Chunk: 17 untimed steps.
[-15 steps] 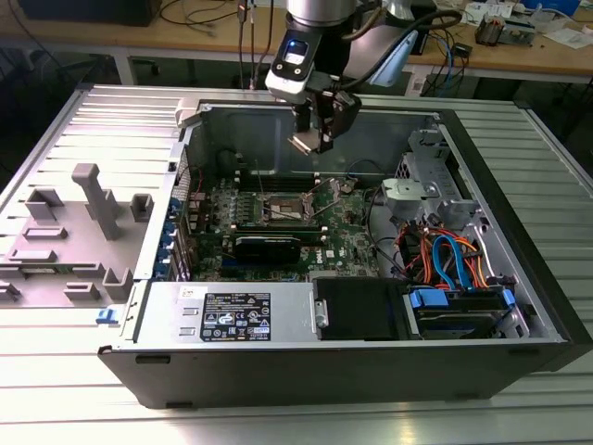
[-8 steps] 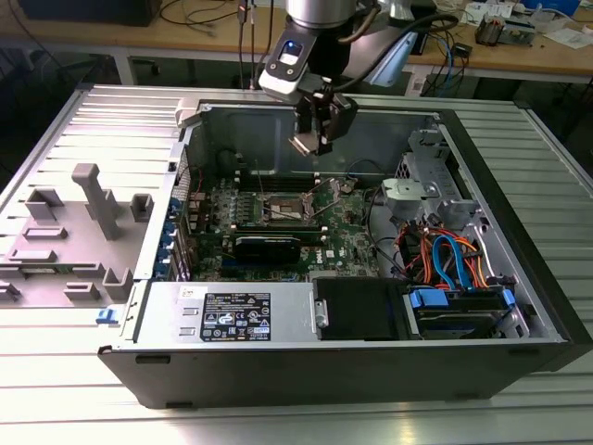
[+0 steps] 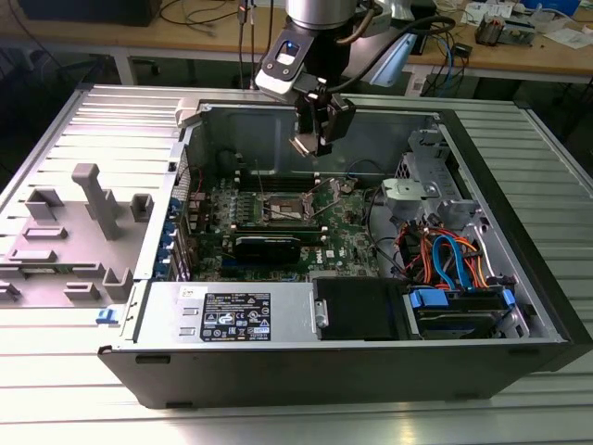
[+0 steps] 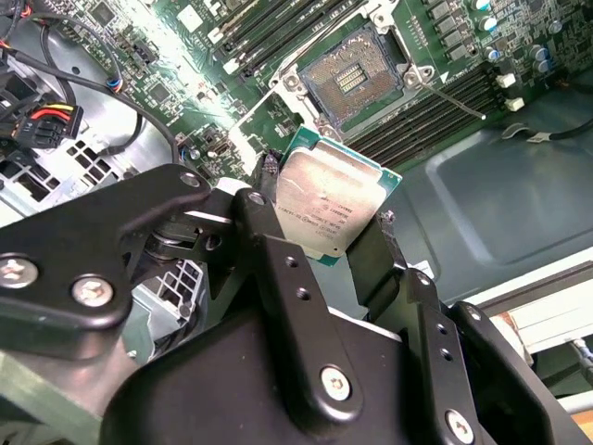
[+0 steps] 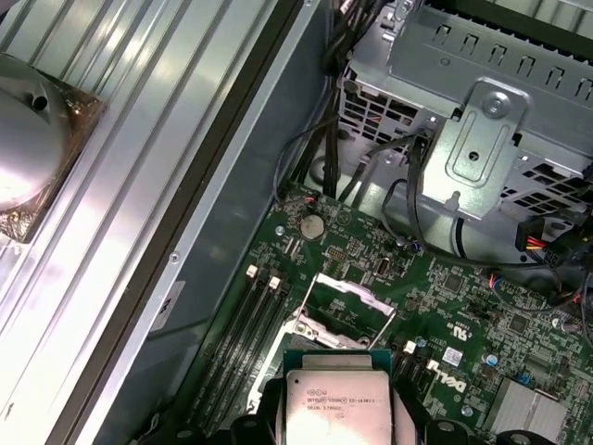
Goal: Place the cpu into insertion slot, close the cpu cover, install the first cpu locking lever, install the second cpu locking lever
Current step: 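Place the cpu into insertion slot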
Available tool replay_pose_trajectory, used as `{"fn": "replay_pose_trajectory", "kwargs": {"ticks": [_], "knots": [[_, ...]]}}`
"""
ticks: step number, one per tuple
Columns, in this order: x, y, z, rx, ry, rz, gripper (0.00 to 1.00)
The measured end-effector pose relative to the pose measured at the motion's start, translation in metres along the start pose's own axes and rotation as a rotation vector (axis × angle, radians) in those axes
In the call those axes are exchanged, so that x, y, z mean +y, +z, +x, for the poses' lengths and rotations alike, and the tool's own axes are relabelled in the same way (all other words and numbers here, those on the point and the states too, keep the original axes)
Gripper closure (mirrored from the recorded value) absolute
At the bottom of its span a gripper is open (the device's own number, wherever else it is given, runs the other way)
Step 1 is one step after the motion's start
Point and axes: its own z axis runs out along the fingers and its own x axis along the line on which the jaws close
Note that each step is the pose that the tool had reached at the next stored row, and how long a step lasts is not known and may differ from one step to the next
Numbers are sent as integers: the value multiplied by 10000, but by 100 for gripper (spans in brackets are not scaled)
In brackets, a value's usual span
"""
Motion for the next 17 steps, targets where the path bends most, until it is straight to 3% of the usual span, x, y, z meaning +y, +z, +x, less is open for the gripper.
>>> {"fn": "replay_pose_trajectory", "kwargs": {"ticks": [12, 17], "knots": [[0, 0, 0, -3, 30, 0, 45], [-1, 4, -1, -38, 442, -9, 45]]}}
